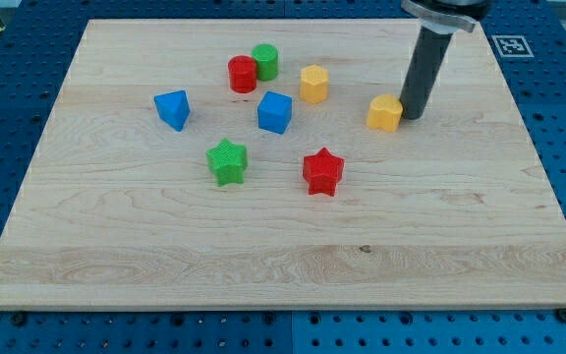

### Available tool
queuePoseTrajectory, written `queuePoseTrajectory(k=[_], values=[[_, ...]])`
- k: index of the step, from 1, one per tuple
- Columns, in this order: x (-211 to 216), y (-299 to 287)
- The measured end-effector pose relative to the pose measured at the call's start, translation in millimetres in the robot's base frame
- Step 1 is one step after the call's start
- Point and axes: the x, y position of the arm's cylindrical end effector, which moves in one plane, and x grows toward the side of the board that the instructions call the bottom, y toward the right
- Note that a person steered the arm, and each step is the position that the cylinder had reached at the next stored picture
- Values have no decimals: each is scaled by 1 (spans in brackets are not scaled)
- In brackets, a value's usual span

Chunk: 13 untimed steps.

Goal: Point your arm at the red circle

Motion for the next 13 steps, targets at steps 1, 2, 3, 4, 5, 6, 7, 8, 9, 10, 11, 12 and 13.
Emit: queuePoseTrajectory(k=[1,2,3,4,5,6,7,8,9,10,11,12,13], values=[[0,-14],[0,-17],[0,-23],[-1,-28],[-41,-30],[-58,-56],[-58,-78],[-58,-79],[-65,-79],[-104,-81],[-132,-121],[-131,-211],[-130,-257]])
